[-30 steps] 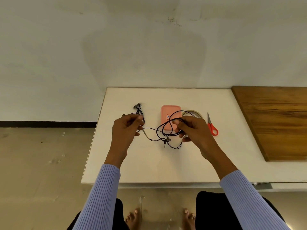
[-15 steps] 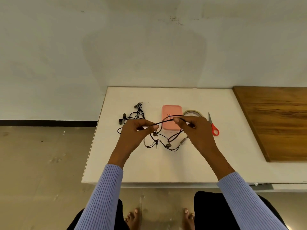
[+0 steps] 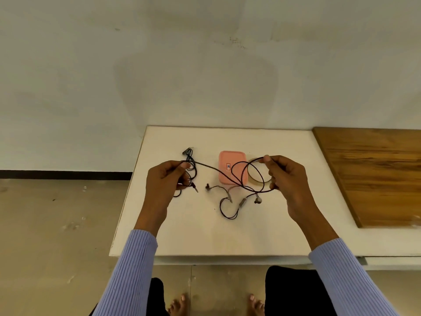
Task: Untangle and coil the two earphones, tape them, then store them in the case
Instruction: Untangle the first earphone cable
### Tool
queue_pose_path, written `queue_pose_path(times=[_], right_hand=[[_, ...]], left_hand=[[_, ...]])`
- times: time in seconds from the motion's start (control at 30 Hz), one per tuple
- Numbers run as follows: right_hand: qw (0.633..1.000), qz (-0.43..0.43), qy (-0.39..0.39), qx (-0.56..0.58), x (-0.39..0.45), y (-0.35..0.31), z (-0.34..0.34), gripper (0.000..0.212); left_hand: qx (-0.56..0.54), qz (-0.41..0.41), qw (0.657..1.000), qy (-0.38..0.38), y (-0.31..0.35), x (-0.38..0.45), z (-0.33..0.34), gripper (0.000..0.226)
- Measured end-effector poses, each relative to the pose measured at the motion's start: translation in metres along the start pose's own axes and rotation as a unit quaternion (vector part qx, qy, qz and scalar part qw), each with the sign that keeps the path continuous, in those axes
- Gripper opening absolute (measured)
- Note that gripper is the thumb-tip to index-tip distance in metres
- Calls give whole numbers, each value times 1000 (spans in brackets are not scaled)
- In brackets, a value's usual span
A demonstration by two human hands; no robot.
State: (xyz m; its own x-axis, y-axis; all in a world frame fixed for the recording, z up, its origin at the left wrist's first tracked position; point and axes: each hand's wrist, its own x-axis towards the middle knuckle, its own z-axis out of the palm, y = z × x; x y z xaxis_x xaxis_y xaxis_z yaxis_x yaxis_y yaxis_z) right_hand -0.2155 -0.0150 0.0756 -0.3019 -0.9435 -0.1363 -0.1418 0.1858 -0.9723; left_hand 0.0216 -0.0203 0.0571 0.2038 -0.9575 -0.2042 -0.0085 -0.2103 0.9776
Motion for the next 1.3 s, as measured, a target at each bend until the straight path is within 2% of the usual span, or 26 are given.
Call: queue_pose_path(times=[0.1, 0.27, 0.37, 0.5, 0.6, 0.67, 0.77, 0.87, 0.93, 1.0, 1.07, 1.13, 1.2, 1.3], right_hand=[[1000, -3, 1, 14, 1, 1, -5, 17], [998, -17, -66, 16, -5, 1, 8, 17], [993, -37, -108, 13, -8, -2, 17, 18], [991, -56, -124, 15, -12, -4, 26, 11], [988, -75, -132, 14, -15, -6, 29, 11], [987, -81, -138, 20, -15, -8, 29, 12], [983, -98, -153, -15, -11, -7, 23, 8], [968, -120, -158, -152, -4, 3, 12, 5], [944, -135, -120, -276, 0, 12, 6, 6], [938, -127, -85, -312, 3, 16, 2, 6], [961, -96, -70, -250, 6, 18, -2, 7], [991, -21, -83, -106, 6, 13, -4, 11], [995, 37, -93, -2, 4, 8, -3, 15], [998, 10, -65, -8, 4, 3, -4, 13]], left_hand=[[16, -4, 1000, -15, -2, 0, -3, 17], [107, -2, 987, -119, -2, -5, 7, 25], [129, 16, 978, -161, 0, -9, 13, 32], [165, 67, 955, -238, 1, -11, 19, 39], [106, 73, 955, -268, 2, -15, 28, 33], [60, 71, 967, -237, 4, -16, 34, 22], [60, 88, 985, -139, 3, -12, 34, 12], [68, 110, 990, -63, 2, -8, 29, 12], [44, 121, 991, -24, 2, -8, 28, 13], [1, 124, 992, 2, 2, -7, 25, 15], [-45, 102, 994, 1, 3, -6, 20, 17], [-63, 69, 996, -10, 3, -4, 19, 19], [-59, 49, 997, -8, 2, -3, 19, 22], [-59, 25, 998, -1, 0, -3, 18, 29]])
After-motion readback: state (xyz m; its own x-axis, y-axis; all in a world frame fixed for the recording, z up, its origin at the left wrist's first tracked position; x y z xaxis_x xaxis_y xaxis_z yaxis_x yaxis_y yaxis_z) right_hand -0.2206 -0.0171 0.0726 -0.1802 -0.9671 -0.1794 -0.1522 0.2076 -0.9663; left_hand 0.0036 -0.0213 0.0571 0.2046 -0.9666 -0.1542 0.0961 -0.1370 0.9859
